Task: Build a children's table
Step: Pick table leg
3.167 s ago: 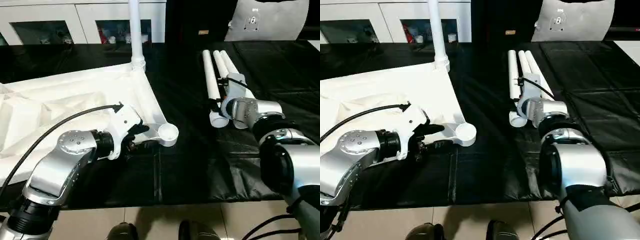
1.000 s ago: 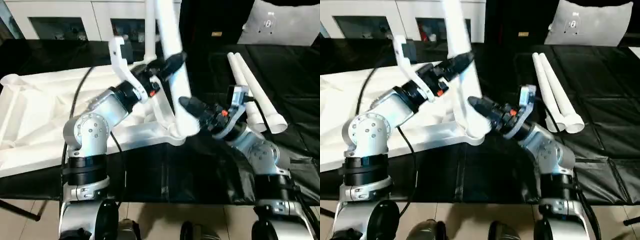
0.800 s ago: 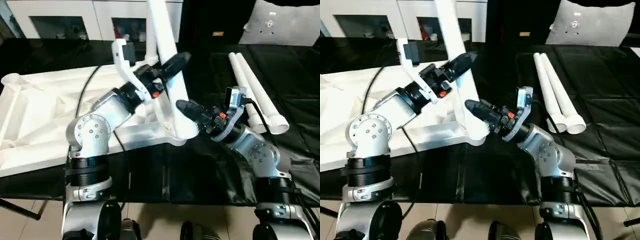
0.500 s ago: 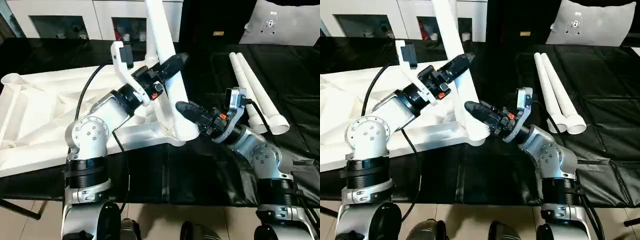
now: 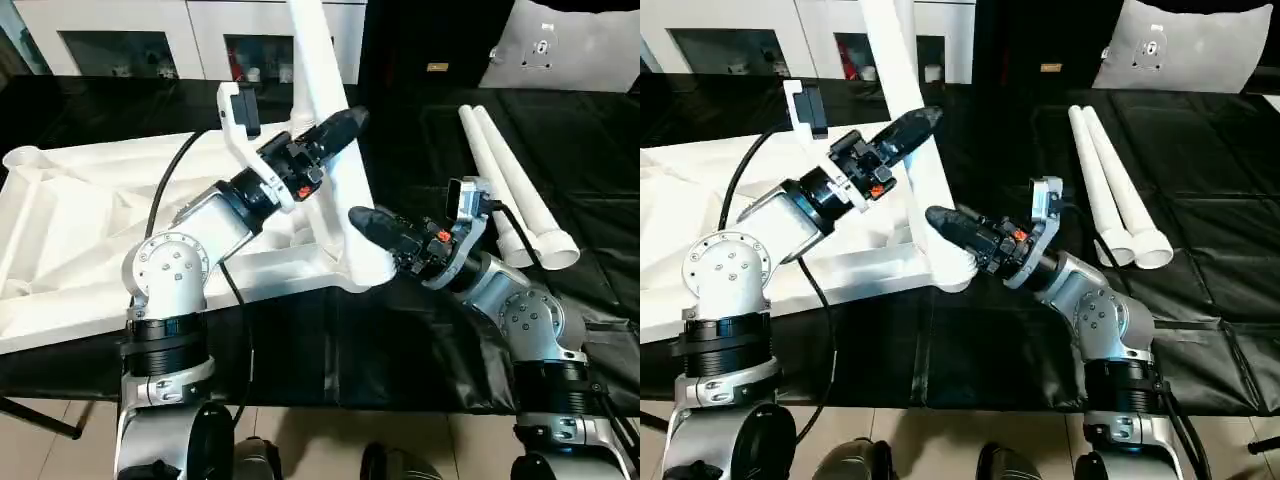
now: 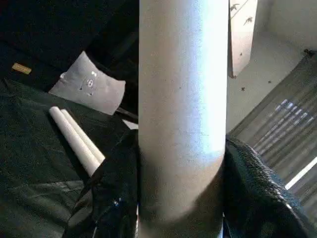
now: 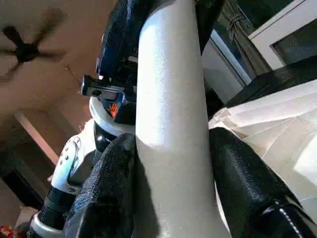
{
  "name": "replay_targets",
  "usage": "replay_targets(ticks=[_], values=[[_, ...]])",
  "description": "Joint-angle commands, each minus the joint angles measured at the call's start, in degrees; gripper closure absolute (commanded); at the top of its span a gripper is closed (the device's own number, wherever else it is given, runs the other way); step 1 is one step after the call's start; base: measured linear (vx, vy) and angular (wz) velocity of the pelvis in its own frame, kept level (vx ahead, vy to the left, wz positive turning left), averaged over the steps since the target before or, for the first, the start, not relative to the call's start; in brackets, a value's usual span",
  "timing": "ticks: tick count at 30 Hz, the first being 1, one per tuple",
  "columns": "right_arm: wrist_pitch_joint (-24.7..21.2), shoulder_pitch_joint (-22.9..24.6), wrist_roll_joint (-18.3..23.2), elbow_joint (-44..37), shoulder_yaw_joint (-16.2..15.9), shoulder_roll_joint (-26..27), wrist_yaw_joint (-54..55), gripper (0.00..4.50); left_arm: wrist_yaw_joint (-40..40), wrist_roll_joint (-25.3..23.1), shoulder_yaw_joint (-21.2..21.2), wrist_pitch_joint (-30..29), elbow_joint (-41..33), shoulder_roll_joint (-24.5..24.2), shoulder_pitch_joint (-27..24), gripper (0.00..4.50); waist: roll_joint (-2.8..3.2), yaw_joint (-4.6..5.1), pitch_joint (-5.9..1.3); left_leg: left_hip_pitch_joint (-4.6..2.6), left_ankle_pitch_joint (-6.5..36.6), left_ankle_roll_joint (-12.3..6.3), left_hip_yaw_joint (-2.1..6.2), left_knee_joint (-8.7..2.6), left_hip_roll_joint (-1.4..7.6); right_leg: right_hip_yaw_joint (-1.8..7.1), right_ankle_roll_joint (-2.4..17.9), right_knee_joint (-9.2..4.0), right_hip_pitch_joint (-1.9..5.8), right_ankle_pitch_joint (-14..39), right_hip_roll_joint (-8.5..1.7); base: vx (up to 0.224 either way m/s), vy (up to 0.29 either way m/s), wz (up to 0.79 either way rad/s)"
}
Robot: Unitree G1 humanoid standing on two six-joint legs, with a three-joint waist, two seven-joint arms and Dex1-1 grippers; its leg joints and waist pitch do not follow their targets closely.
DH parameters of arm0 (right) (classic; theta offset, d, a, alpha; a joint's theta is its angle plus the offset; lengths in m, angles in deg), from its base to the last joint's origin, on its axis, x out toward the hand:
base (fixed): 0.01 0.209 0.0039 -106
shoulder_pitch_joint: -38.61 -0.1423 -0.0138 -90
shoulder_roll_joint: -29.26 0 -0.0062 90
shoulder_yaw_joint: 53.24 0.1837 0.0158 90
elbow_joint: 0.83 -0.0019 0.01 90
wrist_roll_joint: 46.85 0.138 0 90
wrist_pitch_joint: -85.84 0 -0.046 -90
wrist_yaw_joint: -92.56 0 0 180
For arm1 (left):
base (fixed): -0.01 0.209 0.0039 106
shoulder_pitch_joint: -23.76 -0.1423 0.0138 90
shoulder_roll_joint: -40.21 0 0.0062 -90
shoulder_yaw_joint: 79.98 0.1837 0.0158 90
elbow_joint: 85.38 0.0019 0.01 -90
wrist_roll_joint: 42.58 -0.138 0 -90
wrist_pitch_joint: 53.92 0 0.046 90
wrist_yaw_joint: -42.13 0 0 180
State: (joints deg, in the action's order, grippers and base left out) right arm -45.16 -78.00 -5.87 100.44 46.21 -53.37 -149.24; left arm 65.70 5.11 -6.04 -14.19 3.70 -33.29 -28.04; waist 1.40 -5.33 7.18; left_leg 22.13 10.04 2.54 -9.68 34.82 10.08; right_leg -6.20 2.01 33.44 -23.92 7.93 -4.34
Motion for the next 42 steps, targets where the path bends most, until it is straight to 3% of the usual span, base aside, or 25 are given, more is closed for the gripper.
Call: replay_targets(ticks=[1, 4, 6, 9, 11, 13, 14, 15, 17, 19, 23, 24, 25, 28, 36, 42], values=[[-0.1, 0.3, 0.4, -1.6, -0.3, -0.5, 0.5, 2.62, 0.4, 1.4, 0.2, -0.4, -0.7, -0.2, 0.0, 2.61, -0.05, -0.17, -5.77, -0.8, 9.1, -3.57, 1.11, -3.83, 2.62, 2.73, 7.2, -4.76, 3.85, 22.3, -4.31, 0.0, 0.0, 0.0], [0.5, 0.3, 0.1, -1.6, -0.7, -0.7, 0.7, 2.62, 0.3, 1.7, 0.2, -0.4, -0.7, -0.5, 0.0, 2.65, 0.02, -0.2, -5.8, -0.84, 8.9, -3.53, 1.13, -3.84, 2.67, 2.73, 7.1, -4.74, 3.8, 22.2, -4.29, 0.0, 0.0, 0.0], [2.5, -0.1, -2.4, -1.0, -1.6, -0.9, 2.4, 2.62, 0.2, 1.4, 0.4, -0.2, -0.6, -1.0, 0.0, 2.65, -0.07, -0.2, -5.87, -0.86, 8.9, -3.37, 1.13, -3.83, 2.71, 2.72, 7.0, -4.71, 3.81, 22.2, -4.34, 0.0, 0.0, 0.0], [5.0, -0.9, -5.2, 0.1, -2.0, -0.8, 5.3, 1.92, 0.4, -0.4, 1.2, 1.0, -0.8, -2.4, 0.0, 2.65, -0.01, -0.06, -5.81, -0.85, 9.2, -3.1, 1.16, -3.9, 2.63, 2.69, 6.8, -4.67, 3.77, 22.6, -4.26, 0.0, 0.0, 0.0], [8.7, -1.3, -8.4, -0.5, -2.6, -0.9, 8.1, 1.86, 1.6, -4.7, 4.1, 2.5, -1.5, -5.7, 0.0, 2.65, -0.09, 0.01, -5.82, -0.88, 8.9, -2.63, 1.27, -4.03, 2.71, 2.77, 6.2, -4.62, 3.65, 22.8, -4.31, 0.0, 0.0, 0.0], [10.1, -1.4, -9.5, -0.8, -2.8, -0.9, 8.9, 1.57, 1.8, -5.9, 5.0, 2.6, -1.7, -6.6, -0.1, 2.65, 0.06, 0.07, -5.85, -1.07, 9.0, -2.4, 1.2, -4.03, 2.74, 2.88, 5.9, -4.55, 3.48, 22.7, -4.34, 0.0, 0.0, 0.0], [11.0, -1.4, -10.6, -2.0, -3.6, -1.2, 9.7, 1.49, 1.6, -9.0, 7.1, 3.8, -2.4, -8.5, -0.1, 2.65, -0.23, 0.23, -5.86, -1.04, 9.0, -2.45, 1.06, -3.99, 2.66, 2.91, 6.1, -4.53, 3.63, 22.4, -4.27, 0.0, 0.0, 0.0], [11.4, -1.3, -11.2, -2.8, -4.1, -1.4, 10.1, 1.45, 1.2, -10.1, 7.8, 4.2, -2.7, -9.0, -0.1, 2.65, -0.04, 0.14, -5.93, -1.08, 8.3, -2.27, 1.16, -4.01, 2.79, 2.97, 6.2, -4.25, 3.57, 21.7, -4.27, 0.0, 0.0, 0.0], [12.3, -0.9, -12.3, -4.8, -5.3, -1.4, 11.5, 1.28, 0.2, -13.1, 10.0, 6.1, -3.5, -9.9, 0.0, 2.65, -0.25, 0.12, -5.97, -0.94, 7.2, -2.75, 1.14, -3.99, 2.89, 3.12, 7.0, -3.96, 3.66, 19.3, -4.26, 0.0, 0.0, 0.0], [12.4, -0.4, -13.3, -7.0, -6.4, -0.9, 13.4, 1.02, -0.4, -15.6, 12.3, 7.8, -4.6, -10.6, -0.1, 2.65, -0.52, 0.26, -6.04, -0.89, 6.8, -3.1, 1.03, -3.93, 2.88, 3.18, 7.4, -3.84, 3.68, 18.4, -4.29, 0.0, 0.0, 0.0], [9.5, -0.3, -15.7, -9.2, -8.9, -1.3, 16.9, 0.67, -1.6, -18.5, 15.0, 9.1, -5.9, -11.4, -0.4, 2.65, -0.34, 0.32, -5.91, -0.84, 6.9, -2.73, 0.96, -3.92, 2.72, 3.21, 7.3, -3.88, 3.72, 19.5, -4.25, 0.0, 0.0, 0.0], [9.2, -0.2, -16.7, -10.0, -10.1, -1.5, 17.4, 0.67, -2.3, -19.4, 15.4, 9.5, -6.1, -11.2, -0.5, 2.65, -0.59, 0.39, -5.94, -0.82, 7.2, -2.61, 0.87, -3.91, 2.66, 3.23, 7.1, -4.0, 3.77, 20.1, -4.26, 0.0, 0.0, 0.0], [8.2, 0.1, -18.0, -11.6, -12.0, -1.5, 18.7, 0.59, -3.3, -20.4, 15.9, 10.0, -6.7, -10.7, -0.4, 2.65, -0.41, 0.38, -5.9, -0.8, 7.2, -2.36, 0.94, -3.91, 2.67, 3.18, 6.8, -4.03, 3.76, 20.4, -4.23, 0.0, 0.0, 0.0], [6.6, -0.2, -20.5, -12.1, -13.9, -1.0, 21.9, 0.59, -3.6, -21.6, 17.3, 10.5, -7.8, -10.5, -0.6, 2.65, -0.55, 0.58, -5.89, -0.87, 7.9, -1.93, 0.92, -3.95, 2.64, 3.2, 6.2, -4.19, 3.62, 21.6, -4.21, 0.0, 0.0, 0.0], [2.7, -2.0, -21.5, -11.0, -14.8, 0.7, 27.3, 0.59, -3.6, -23.7, 21.1, 11.3, -9.7, -10.0, -1.5, 2.65, -0.57, 0.63, -5.87, -0.86, 8.3, -1.54, 0.93, -3.95, 2.6, 3.26, 5.6, -4.21, 3.51, 22.2, -4.19, 0.0, 0.0, 0.0], [2.5, -3.5, -21.5, -9.7, -14.7, 1.2, 28.4, 1.13, -2.7, -25.0, 23.2, 11.4, -10.3, -10.2, -1.6, 2.65, -0.57, 0.58, -5.93, -0.77, 8.2, -1.48, 0.87, -3.89, 2.52, 3.3, 5.5, -4.16, 3.58, 21.4, -4.19, 0.0, 0.0, 0.0]])
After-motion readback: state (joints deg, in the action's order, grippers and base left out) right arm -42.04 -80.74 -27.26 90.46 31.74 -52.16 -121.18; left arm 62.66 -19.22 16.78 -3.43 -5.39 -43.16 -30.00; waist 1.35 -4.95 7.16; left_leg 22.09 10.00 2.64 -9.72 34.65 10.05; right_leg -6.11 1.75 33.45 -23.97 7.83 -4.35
